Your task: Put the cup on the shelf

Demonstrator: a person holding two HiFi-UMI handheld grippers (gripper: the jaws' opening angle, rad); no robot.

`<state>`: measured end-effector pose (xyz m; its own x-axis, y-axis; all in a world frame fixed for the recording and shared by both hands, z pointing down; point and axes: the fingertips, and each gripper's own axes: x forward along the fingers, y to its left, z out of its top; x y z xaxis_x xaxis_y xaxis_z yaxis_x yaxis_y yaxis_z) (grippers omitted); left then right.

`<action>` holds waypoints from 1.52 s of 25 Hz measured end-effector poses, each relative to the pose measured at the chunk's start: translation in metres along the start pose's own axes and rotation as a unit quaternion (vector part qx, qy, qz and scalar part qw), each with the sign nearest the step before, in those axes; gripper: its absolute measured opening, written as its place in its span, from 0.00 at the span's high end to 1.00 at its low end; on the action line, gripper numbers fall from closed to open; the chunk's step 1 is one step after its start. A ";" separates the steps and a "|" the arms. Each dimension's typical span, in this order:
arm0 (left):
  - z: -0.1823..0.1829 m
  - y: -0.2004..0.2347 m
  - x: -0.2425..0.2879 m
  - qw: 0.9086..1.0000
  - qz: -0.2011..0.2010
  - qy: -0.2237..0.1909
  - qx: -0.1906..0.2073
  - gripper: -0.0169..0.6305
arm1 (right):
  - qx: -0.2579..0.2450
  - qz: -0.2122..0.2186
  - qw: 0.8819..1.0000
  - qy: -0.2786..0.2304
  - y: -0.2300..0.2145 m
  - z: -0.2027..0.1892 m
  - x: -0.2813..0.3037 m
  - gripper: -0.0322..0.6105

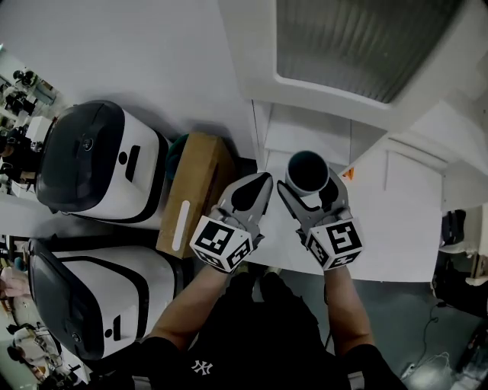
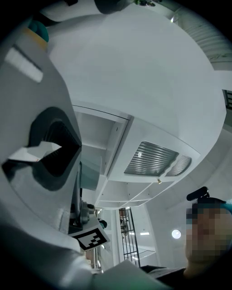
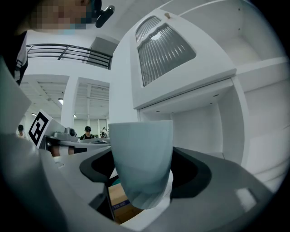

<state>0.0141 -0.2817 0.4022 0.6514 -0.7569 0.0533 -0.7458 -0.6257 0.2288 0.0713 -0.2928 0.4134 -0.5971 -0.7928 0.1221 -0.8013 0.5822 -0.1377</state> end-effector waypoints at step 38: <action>-0.027 0.089 0.058 1.000 -0.001 0.013 -0.026 0.97 | -0.005 -0.084 0.996 0.019 -0.074 -0.026 0.132 0.34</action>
<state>-0.0106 -0.3761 0.4522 0.6567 -0.7501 0.0781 -0.7366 -0.6157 0.2799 0.0513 -0.4359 0.4654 -0.4551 -0.8721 0.1799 -0.8904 0.4434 -0.1031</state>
